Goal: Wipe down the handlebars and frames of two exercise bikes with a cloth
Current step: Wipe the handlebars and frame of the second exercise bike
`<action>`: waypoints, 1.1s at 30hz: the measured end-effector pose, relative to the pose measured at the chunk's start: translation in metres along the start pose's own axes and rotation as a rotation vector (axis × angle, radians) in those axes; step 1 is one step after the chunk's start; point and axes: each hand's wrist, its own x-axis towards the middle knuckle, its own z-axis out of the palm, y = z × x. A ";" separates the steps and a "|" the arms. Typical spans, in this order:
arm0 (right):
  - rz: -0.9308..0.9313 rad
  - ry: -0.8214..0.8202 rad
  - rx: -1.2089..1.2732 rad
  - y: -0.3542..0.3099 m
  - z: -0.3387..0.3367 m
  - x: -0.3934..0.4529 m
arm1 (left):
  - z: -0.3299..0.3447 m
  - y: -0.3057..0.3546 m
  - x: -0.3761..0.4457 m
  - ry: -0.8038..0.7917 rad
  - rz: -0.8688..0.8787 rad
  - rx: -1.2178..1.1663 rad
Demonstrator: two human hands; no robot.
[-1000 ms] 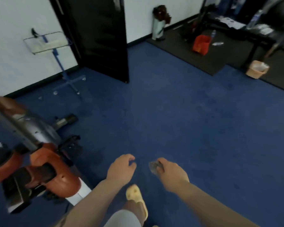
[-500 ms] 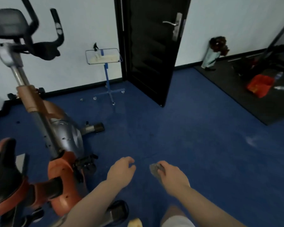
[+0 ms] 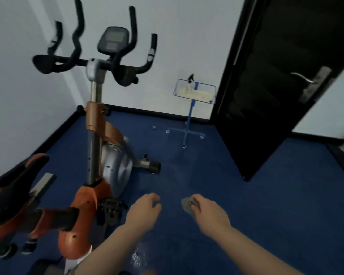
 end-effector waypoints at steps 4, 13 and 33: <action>-0.090 -0.020 0.024 -0.013 -0.012 0.045 | -0.013 0.016 0.011 0.095 -0.049 -0.060; -0.273 -0.024 0.157 -0.098 -0.024 0.168 | -0.089 0.015 0.101 0.283 -0.079 -0.138; -0.645 0.347 0.680 -0.246 -0.161 0.386 | -0.267 0.077 0.280 0.824 0.101 -0.432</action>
